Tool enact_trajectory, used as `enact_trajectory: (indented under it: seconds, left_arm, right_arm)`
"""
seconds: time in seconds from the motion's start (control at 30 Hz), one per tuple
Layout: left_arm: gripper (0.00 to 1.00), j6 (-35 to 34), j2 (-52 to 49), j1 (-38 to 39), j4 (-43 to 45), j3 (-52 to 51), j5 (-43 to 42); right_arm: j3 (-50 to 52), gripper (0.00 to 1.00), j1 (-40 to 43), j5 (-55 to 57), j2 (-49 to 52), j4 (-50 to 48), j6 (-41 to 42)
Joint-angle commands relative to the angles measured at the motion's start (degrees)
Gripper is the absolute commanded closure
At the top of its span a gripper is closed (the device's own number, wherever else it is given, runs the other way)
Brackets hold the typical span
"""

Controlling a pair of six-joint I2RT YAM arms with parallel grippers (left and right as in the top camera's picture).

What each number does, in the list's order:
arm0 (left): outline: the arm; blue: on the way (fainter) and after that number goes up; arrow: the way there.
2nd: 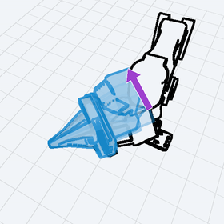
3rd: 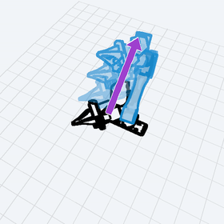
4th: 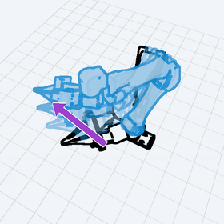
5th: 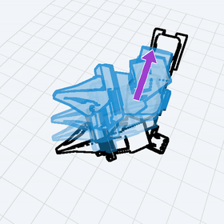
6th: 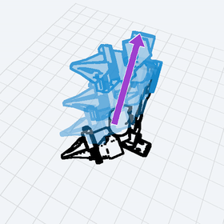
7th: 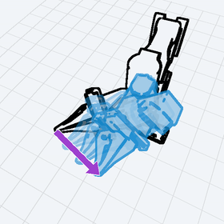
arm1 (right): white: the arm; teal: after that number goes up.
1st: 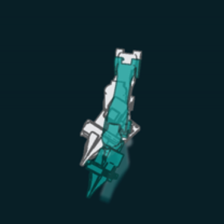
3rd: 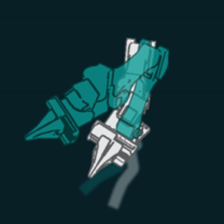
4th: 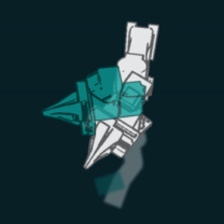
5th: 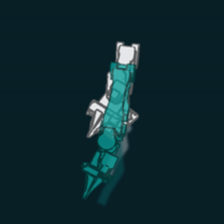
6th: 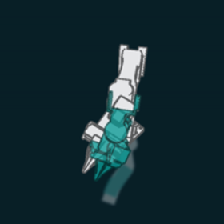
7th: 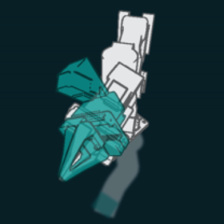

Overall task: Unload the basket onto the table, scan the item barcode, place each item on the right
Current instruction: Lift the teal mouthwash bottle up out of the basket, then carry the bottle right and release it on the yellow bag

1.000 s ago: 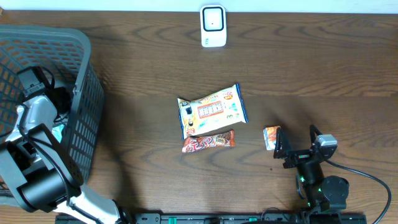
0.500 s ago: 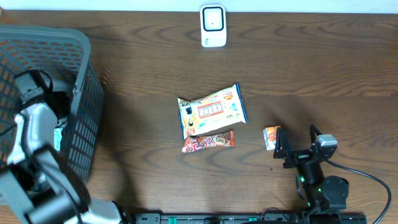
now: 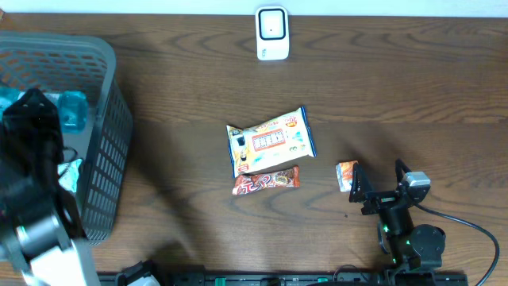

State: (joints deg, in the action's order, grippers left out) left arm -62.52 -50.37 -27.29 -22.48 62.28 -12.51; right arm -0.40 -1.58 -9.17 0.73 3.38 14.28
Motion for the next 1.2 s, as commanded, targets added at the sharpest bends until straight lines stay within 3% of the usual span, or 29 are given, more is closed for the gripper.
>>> enact_trajectory:
  seconds: [0.0, 0.27, 0.53, 0.83, 1.17]
  left_arm:
    - [0.87, 0.98, 4.55, 5.29, 0.72, 1.46, -5.33]
    - [0.87, 1.46, -0.72, 27.26, 0.35, 1.27, -3.48]
    - [0.87, 1.44, -21.11, 45.62, 7.32, 1.27, 1.57]
    - [0.87, 1.40, -43.87, 56.89, 24.59, 1.27, 1.40]
    - [0.86, 1.40, -58.23, 65.77, 35.10, 1.29, 1.92]
  right_arm:
    - [0.09, 0.01, -0.61, 0.24, -0.24, 0.20, 0.24]
    - [0.09, 0.01, -0.61, 0.24, -0.24, 0.20, 0.26]
    - [0.09, 0.01, -0.61, 0.24, -0.22, 0.20, 0.24]
    - [0.09, 0.01, -0.61, 0.24, -0.22, 0.20, 0.26]
    - [0.09, 0.01, -0.61, 0.24, -0.22, 0.20, 0.26]
